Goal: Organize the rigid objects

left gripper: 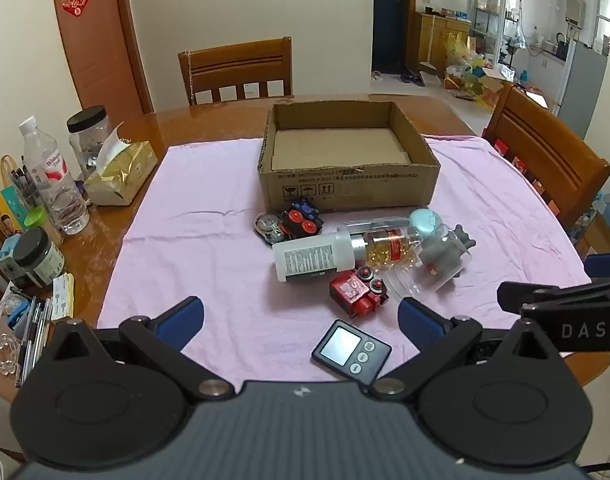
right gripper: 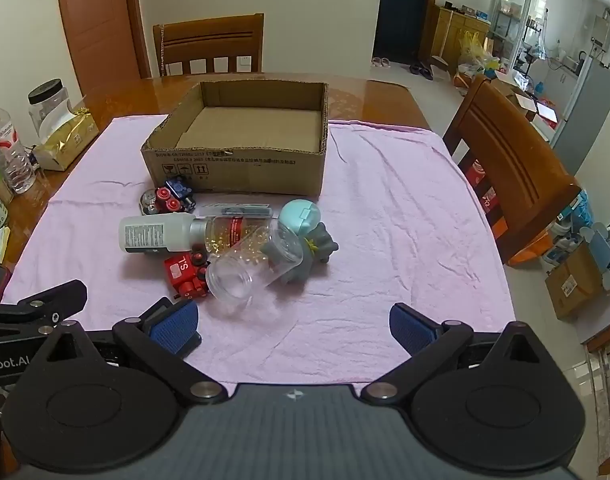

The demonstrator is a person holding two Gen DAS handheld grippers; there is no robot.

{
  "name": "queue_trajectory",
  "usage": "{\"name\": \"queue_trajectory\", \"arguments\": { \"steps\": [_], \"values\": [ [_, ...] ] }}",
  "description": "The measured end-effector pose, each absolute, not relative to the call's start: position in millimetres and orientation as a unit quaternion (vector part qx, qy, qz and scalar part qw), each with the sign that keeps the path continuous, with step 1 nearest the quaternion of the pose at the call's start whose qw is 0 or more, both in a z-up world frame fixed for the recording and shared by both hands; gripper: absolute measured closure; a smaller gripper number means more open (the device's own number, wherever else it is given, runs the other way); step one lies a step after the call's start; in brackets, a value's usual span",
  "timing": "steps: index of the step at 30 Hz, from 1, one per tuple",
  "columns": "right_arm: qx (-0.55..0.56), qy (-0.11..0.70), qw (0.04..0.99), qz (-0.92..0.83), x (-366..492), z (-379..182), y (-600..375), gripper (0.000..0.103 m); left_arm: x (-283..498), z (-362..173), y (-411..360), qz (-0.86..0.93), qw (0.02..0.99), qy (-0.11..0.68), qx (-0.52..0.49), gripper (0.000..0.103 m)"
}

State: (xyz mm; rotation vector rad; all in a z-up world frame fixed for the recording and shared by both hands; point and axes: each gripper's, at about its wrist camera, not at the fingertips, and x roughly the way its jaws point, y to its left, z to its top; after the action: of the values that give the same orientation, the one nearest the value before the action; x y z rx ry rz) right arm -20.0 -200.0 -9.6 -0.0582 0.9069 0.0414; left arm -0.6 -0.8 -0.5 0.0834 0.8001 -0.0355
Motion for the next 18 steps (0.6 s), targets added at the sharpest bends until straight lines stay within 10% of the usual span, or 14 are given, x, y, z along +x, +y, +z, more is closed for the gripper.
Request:
{"name": "queue_trajectory", "arguments": {
  "steps": [18],
  "values": [
    [-0.027,0.433,0.901,0.018,-20.7,-4.8,-202.6,0.0,0.2,6.0,-4.5,-0.032,0.918,0.393,0.04,0.001]
  ]
}}
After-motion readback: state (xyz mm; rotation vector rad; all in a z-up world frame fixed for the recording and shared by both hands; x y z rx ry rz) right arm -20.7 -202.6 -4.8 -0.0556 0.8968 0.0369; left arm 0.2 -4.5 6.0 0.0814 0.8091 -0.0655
